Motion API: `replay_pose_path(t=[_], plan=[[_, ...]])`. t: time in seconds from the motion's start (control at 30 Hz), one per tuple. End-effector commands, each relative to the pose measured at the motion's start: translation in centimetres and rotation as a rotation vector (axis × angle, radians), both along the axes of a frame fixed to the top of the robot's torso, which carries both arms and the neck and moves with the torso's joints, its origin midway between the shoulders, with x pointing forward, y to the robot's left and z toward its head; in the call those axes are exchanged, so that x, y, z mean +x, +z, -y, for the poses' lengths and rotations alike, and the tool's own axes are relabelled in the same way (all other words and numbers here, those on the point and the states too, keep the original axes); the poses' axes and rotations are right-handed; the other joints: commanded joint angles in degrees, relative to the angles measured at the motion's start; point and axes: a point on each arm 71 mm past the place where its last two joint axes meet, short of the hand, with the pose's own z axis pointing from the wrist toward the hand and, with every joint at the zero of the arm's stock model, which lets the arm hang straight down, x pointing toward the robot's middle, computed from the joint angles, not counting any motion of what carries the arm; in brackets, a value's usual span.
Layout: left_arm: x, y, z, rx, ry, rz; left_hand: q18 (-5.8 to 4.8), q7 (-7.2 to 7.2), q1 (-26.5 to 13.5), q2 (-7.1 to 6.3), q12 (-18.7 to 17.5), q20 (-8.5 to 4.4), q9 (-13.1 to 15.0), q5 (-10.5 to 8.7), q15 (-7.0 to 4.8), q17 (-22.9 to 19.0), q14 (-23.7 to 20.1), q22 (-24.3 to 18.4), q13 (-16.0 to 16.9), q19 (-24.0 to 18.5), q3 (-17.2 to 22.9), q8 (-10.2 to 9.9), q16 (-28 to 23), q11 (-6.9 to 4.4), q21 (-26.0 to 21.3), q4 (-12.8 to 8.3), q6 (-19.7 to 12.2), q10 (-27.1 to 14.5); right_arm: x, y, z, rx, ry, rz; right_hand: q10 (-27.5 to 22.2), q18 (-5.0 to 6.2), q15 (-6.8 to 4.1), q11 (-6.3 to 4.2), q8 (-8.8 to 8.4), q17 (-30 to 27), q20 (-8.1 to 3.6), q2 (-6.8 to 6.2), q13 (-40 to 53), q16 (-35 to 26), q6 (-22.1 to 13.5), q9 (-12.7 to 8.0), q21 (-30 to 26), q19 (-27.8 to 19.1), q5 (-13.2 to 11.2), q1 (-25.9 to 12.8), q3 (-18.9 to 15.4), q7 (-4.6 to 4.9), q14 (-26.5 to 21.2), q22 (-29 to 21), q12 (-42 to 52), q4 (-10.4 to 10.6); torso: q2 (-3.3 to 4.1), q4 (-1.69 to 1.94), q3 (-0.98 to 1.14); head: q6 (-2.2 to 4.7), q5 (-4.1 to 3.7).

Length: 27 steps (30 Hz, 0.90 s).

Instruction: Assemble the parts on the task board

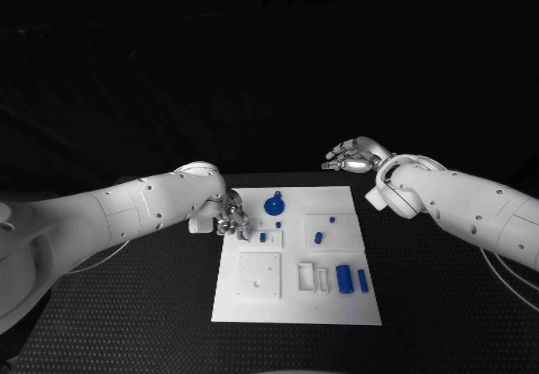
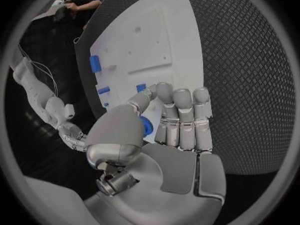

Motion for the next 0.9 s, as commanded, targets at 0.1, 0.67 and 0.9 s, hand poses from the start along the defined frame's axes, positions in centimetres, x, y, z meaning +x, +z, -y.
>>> replay_pose_path(t=[0.1,0.67,0.9], plan=[[-0.36,-0.55,0.59,0.004,-0.026,-0.027,-0.25,-0.39,1.42,0.71,0.40,-4.62,0.46,0.36,-0.24,0.07,0.15,1.25,0.12,0.32,3.10,0.16,0.28,-0.15,0.33,-3.32,0.92,0.23,-0.05,-0.01,-0.19,-0.002,0.015,-0.002,0.57,-1.13,0.19,0.04,0.24,-0.07,-0.20,0.05,0.08,-0.36,-0.34,-0.10,-0.24,0.13,0.23,0.52,-0.24,3.22,0.18,0.10,-0.35,0.15,0.02,0.00,0.01,-0.07,-0.08],[-0.32,-0.85,0.53,0.008,-0.018,-0.031,-0.21,-0.55,0.94,0.71,0.89,-4.70,1.67,2.67,-0.35,0.26,0.27,1.23,0.54,0.41,2.97,-0.25,0.88,-0.30,0.84,-3.33,1.32,0.33,-0.07,0.00,-0.11,-0.002,0.014,-0.001,0.62,-1.14,0.19,0.04,0.24,-0.09,-0.21,0.04,0.08,-0.38,-0.35,-0.12,-0.31,0.15,0.24,0.54,-0.25,3.22,0.19,0.16,-0.46,0.12,-0.03,0.06,0.00,-0.25,-0.23],[-0.20,-0.79,0.58,0.004,-0.009,-0.014,-0.20,-0.57,0.82,0.77,0.97,-4.71,1.90,3.03,-0.39,0.28,0.29,1.22,0.61,0.46,2.95,-0.33,0.97,-0.33,0.94,-3.26,1.39,0.34,-0.06,0.00,-0.11,-0.002,0.014,-0.001,0.65,-1.14,0.19,0.04,0.25,-0.10,-0.20,0.02,0.08,-0.39,-0.35,-0.12,-0.34,0.16,0.24,0.55,-0.25,3.22,0.19,0.19,-0.50,0.11,-0.03,0.04,-0.02,-0.19,-0.29]])
